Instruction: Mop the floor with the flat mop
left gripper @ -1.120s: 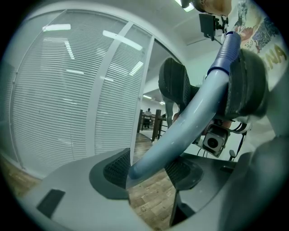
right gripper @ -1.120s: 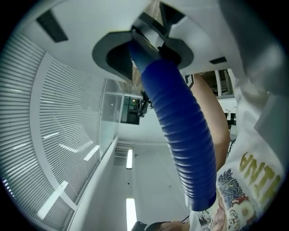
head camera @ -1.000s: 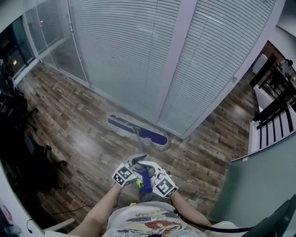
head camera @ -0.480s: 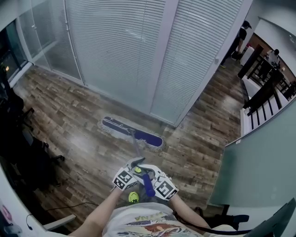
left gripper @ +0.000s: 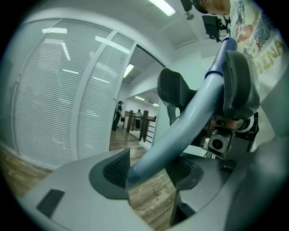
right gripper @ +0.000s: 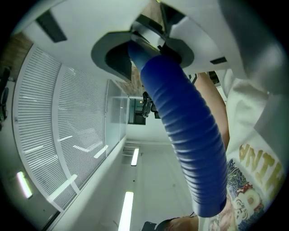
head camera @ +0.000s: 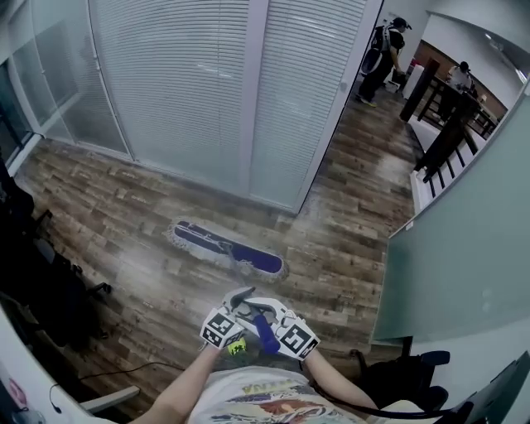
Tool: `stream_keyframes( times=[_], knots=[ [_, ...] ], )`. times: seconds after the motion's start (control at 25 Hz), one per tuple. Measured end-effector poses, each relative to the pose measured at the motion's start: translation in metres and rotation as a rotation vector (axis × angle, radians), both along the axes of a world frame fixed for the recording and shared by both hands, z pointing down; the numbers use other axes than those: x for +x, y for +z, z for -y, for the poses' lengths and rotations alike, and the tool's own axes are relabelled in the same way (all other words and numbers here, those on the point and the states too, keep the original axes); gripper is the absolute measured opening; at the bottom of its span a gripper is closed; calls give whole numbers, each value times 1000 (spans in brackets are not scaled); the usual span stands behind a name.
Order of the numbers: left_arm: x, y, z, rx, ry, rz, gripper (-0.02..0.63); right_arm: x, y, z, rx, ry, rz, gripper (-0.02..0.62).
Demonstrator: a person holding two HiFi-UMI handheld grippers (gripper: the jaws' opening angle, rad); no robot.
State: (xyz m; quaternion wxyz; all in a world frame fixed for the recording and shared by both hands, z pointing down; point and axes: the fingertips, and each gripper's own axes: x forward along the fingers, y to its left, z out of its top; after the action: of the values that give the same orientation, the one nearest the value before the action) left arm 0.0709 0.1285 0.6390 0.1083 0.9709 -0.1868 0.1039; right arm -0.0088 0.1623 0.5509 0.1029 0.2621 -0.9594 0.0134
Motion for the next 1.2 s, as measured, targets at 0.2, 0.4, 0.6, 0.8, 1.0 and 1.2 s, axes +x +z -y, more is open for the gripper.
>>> stream_keyframes(
  times=[0.2,0.4,0.6,0.8,1.0,1.2],
  knots=[
    [27,-2,-71,-12,13,20,214,28,-3,-70,-17,-3,-8,144],
    [56,-5,-150,-7,5,0,213,58,-6,-148,-19,25,18,146],
    [68,-20,-209,-12,-29,-65,215,72,-21,-204,-19,45,61,146],
    [76,-10,-262,-6,-1,-25,215,77,-10,-259,-19,12,9,146],
    [64,16,-291,3,26,48,215,61,11,-292,16,-68,-83,146],
    [59,13,-289,18,50,56,215,54,12,-289,35,-85,-59,146]
  ],
)
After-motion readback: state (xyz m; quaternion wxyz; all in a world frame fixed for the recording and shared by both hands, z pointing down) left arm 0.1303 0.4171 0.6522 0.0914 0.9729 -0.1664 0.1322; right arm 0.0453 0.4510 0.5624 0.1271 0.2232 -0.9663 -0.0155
